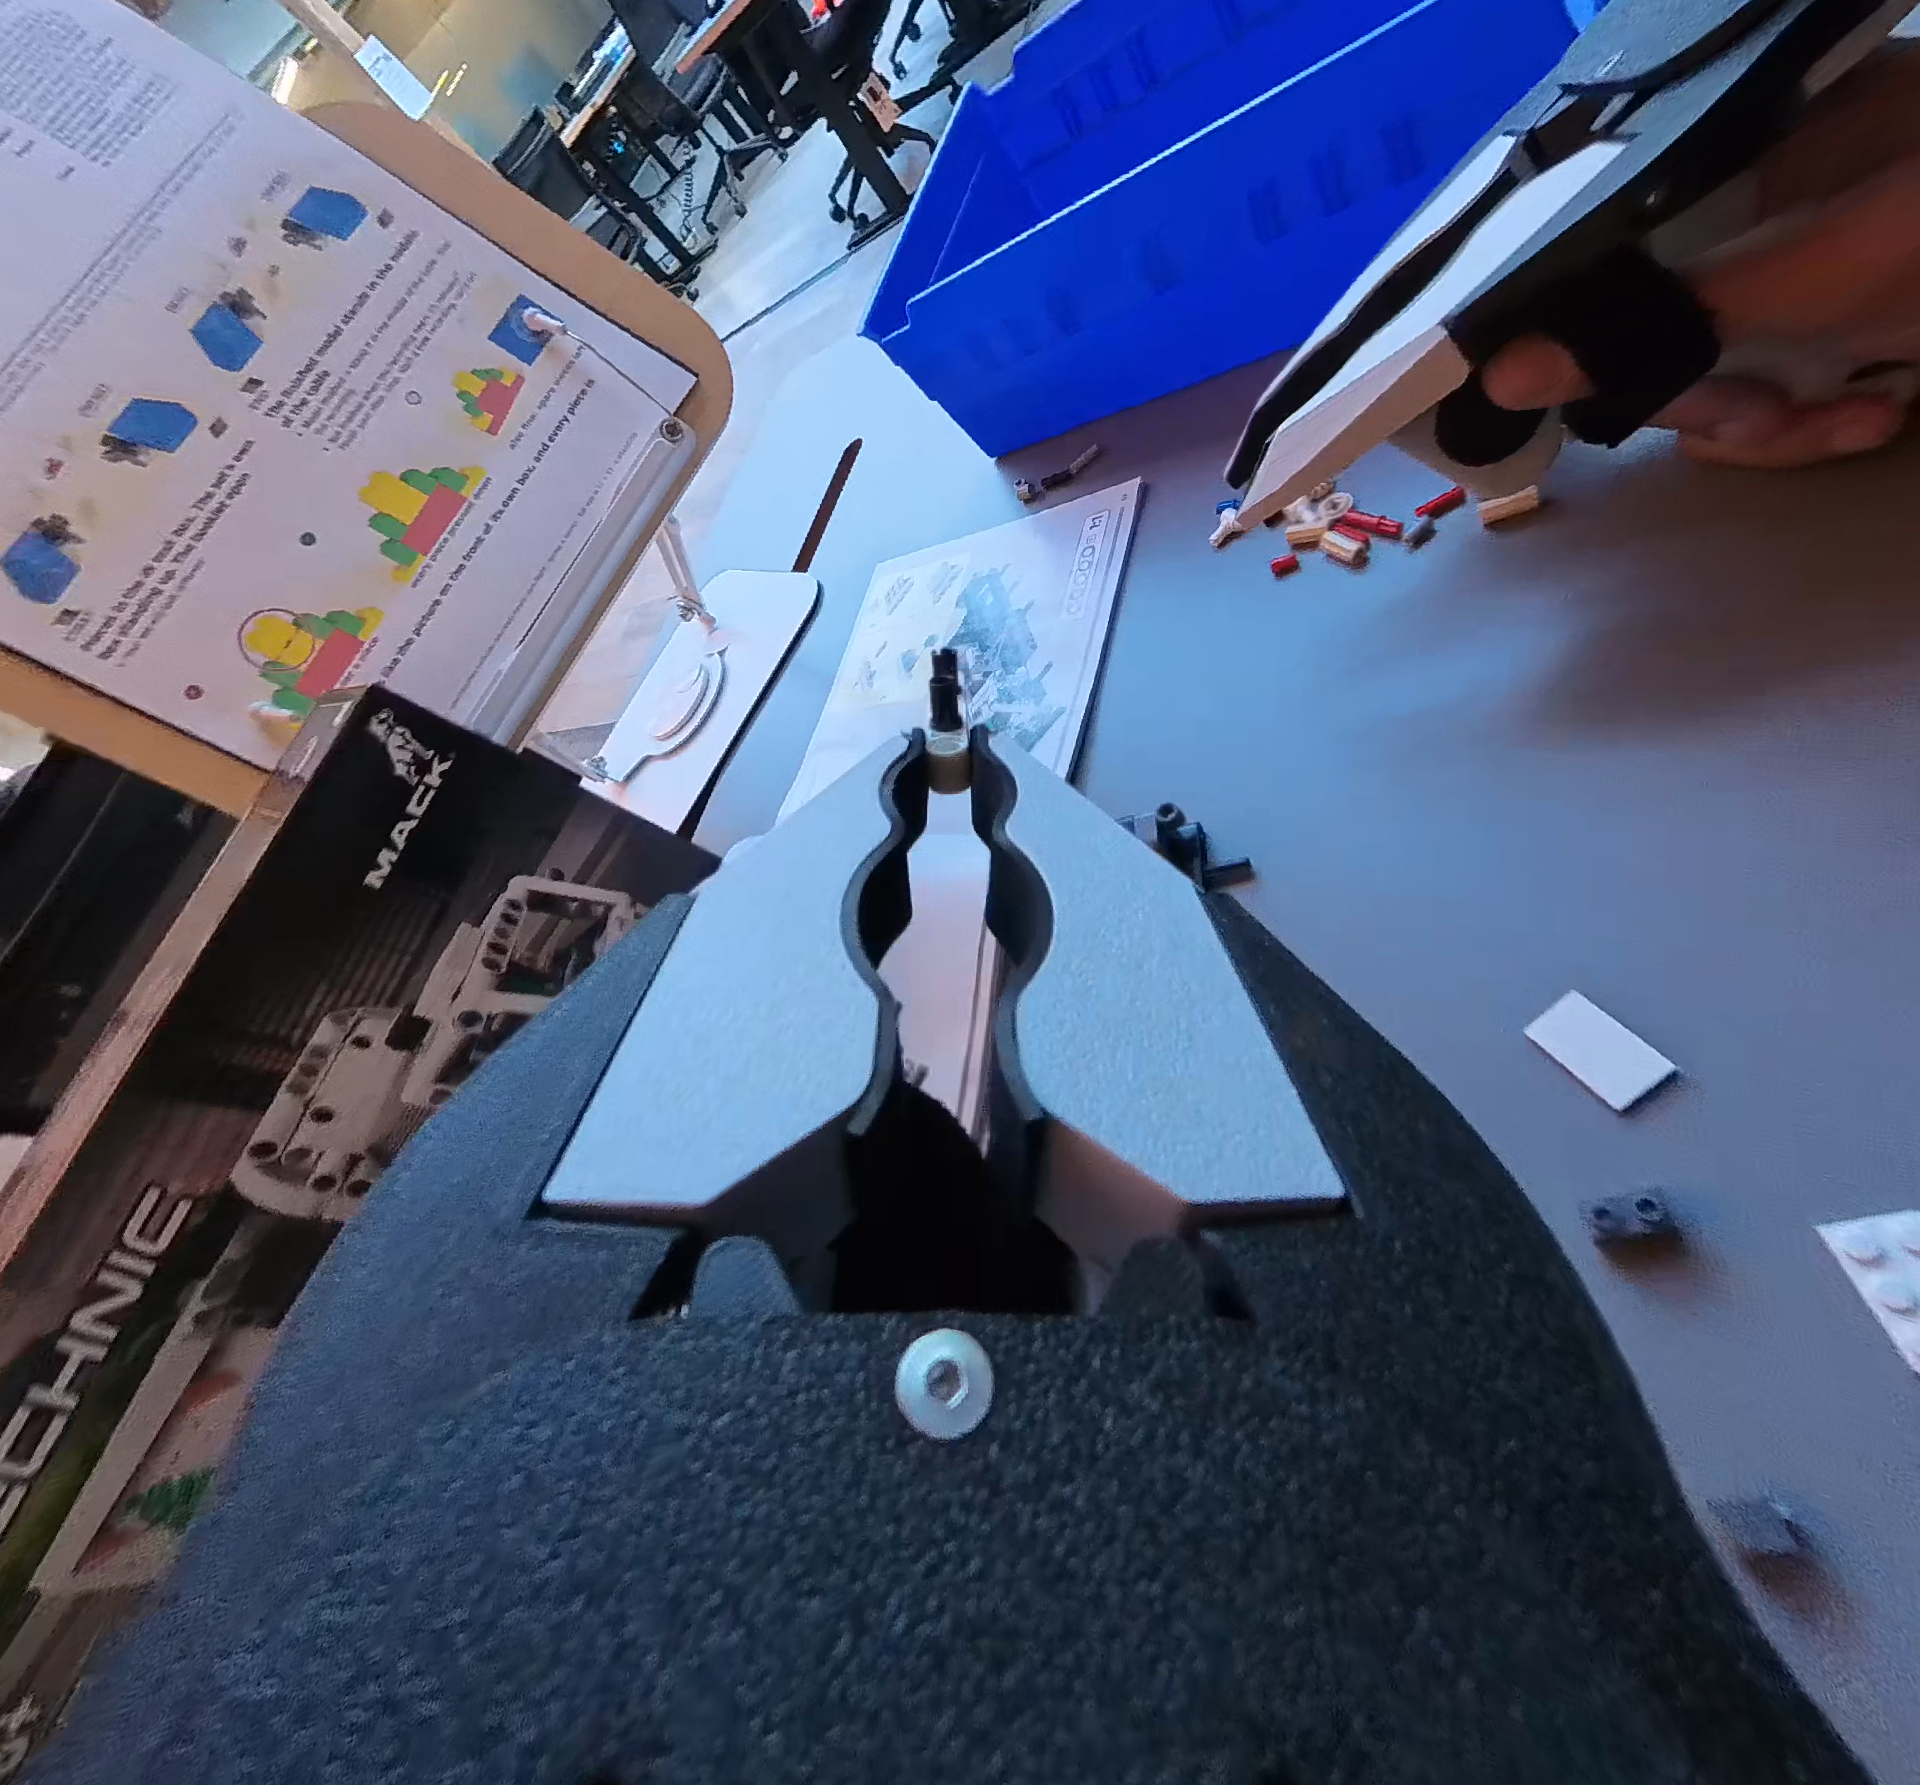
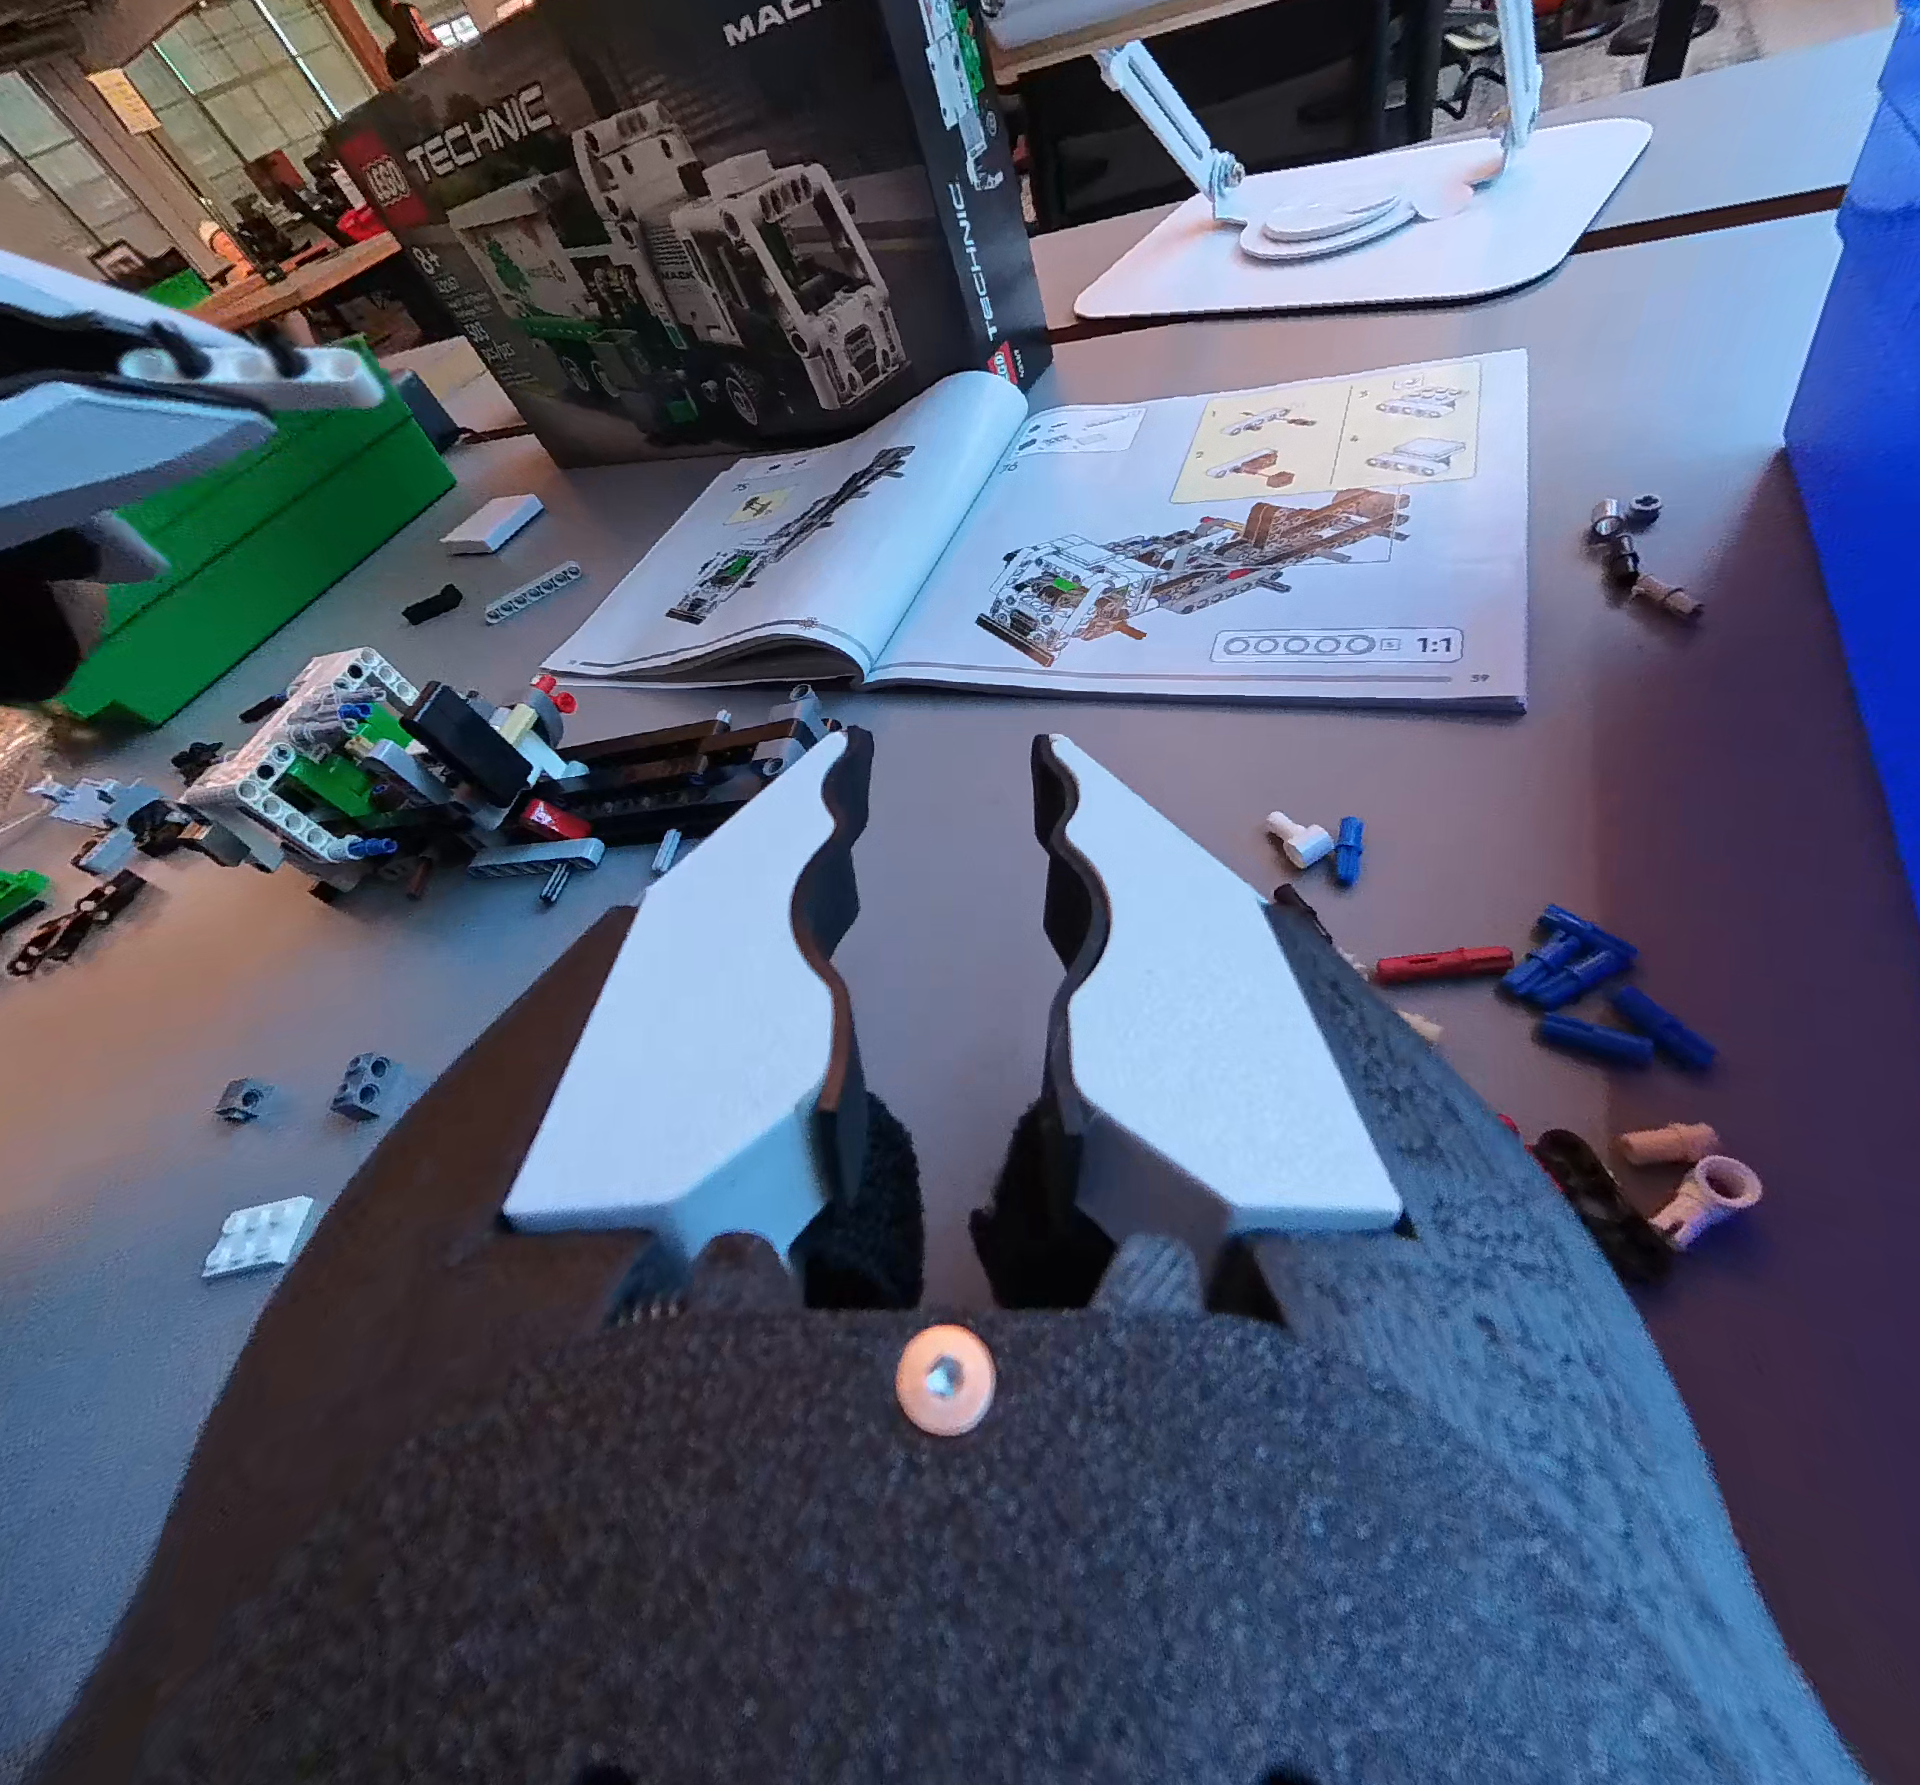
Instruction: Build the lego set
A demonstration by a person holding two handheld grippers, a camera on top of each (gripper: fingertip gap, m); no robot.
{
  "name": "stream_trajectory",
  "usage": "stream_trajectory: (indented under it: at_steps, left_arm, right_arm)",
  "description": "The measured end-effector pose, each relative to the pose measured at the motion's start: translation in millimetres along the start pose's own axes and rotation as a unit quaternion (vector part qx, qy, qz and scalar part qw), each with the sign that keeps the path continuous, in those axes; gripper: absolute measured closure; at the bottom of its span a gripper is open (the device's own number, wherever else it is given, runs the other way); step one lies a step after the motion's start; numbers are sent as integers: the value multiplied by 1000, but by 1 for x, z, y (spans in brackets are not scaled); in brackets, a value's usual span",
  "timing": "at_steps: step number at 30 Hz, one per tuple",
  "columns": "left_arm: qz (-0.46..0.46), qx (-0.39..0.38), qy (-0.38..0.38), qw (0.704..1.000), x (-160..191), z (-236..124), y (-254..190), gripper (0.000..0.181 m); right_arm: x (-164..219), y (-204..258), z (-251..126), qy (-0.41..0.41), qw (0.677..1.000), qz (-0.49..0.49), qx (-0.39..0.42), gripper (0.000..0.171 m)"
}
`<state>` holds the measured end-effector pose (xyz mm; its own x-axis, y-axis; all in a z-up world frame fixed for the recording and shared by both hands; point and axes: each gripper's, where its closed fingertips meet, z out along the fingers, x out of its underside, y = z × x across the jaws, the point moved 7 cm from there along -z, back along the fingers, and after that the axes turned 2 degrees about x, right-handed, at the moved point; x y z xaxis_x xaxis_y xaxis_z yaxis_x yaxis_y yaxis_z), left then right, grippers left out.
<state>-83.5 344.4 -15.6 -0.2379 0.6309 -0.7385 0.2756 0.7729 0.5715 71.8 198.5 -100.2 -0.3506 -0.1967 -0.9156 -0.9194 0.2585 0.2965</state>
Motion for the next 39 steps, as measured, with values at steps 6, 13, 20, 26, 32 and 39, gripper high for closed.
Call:
stream_trajectory:
  at_steps: [6,13,20,26,32,39]
  left_arm:
    - [-22,-25,-2,999,4,-38,-10,175]
    - [-20,-36,13,999,15,-63,-36,175]
    - [-27,-39,4,999,20,-76,-47,175]
    - [-32,-46,10,998,26,-81,-49,175]
    - [-38,-44,19,998,32,-84,-52,175]
    - [-38,-39,47,997,54,-96,-63,175]
  right_arm:
    - [0,5,-1,-3,1000,-21,4,141]
    - [0,5,-4,-13,1000,-19,6,143]
    - [0,7,-5,-18,999,-30,14,144]
    - [0,7,-6,-20,999,-30,14,144]
    - [0,9,-5,-18,999,-36,14,145]
    - [7,29,-11,1,998,-58,-33,145]
